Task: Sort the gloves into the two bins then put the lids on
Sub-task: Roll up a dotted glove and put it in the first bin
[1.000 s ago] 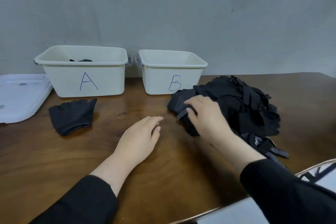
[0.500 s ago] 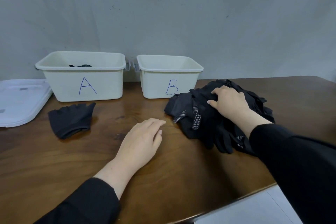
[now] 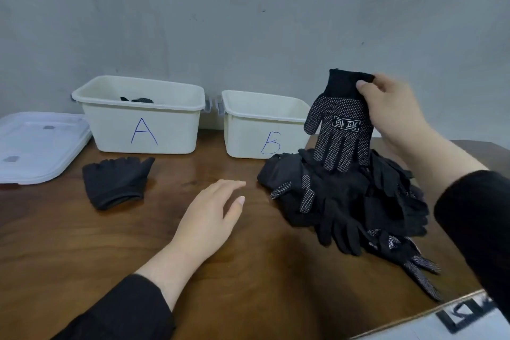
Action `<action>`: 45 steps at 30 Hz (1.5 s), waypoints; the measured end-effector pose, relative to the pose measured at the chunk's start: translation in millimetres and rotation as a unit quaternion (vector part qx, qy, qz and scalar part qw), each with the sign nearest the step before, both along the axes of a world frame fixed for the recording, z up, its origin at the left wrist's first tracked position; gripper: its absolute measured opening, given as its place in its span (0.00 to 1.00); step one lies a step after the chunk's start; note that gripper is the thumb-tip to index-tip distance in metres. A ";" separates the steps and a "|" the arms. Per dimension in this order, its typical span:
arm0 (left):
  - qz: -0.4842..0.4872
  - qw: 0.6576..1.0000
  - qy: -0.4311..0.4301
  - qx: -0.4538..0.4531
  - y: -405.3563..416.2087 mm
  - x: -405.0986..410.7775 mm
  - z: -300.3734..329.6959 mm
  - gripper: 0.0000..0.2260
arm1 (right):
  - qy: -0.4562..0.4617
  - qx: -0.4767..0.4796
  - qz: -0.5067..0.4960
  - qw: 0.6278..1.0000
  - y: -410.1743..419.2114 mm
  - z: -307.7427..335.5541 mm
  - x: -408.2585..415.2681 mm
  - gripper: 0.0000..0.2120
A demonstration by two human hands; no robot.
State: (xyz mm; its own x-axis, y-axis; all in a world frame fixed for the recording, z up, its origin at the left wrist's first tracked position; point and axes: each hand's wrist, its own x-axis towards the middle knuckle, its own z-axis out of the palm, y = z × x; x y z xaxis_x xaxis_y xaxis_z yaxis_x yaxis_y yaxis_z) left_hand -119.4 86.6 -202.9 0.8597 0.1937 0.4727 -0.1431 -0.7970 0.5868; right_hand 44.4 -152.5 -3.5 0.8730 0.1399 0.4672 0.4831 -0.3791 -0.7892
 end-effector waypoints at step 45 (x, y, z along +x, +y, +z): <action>0.037 0.980 0.159 0.111 41.9 -16.5 1.7 0.13 | -0.086 -0.270 0.217 0.934 108.4 -218.9 -99.7 0.12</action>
